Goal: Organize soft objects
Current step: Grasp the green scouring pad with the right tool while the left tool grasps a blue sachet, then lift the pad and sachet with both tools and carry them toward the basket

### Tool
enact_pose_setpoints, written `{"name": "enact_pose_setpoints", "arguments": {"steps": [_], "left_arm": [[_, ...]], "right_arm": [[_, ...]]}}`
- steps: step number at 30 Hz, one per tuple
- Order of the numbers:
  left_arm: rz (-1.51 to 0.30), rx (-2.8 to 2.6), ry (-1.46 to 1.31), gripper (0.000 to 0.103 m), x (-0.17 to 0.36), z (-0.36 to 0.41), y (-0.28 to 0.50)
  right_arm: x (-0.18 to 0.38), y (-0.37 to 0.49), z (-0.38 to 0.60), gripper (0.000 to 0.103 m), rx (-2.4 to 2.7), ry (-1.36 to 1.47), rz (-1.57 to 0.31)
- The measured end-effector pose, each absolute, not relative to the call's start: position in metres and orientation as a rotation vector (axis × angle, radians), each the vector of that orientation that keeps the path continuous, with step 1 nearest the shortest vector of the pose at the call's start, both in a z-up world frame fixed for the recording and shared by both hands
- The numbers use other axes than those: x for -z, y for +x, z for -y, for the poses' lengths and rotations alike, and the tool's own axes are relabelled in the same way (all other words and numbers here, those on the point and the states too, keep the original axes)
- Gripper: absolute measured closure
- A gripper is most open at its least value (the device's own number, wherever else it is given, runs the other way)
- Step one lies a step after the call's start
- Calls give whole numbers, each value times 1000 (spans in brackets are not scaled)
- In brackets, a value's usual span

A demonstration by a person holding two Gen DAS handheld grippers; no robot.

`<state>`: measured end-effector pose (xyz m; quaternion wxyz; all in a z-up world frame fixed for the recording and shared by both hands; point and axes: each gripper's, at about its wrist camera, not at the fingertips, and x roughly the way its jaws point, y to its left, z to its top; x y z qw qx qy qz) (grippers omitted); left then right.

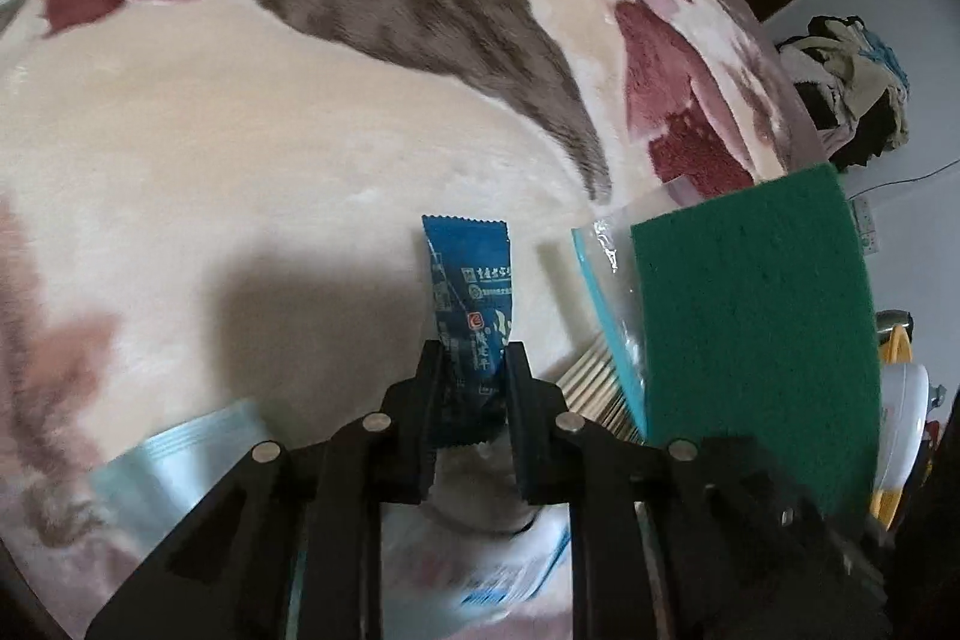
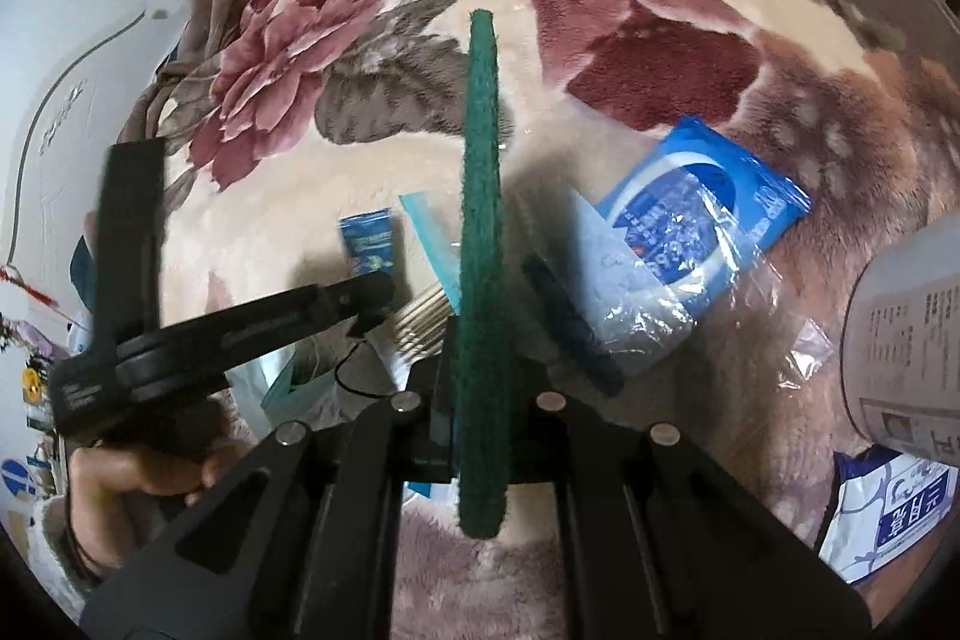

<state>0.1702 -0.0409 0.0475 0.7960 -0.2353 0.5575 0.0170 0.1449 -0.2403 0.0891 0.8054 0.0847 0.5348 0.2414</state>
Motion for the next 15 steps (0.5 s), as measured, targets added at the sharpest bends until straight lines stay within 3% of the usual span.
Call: {"name": "enact_pose_setpoints", "arguments": {"steps": [15], "left_arm": [[-1160,-110,-471,85,-88,3,102]], "right_arm": [[-103,98,197,95,-607,74,-1111]]}}
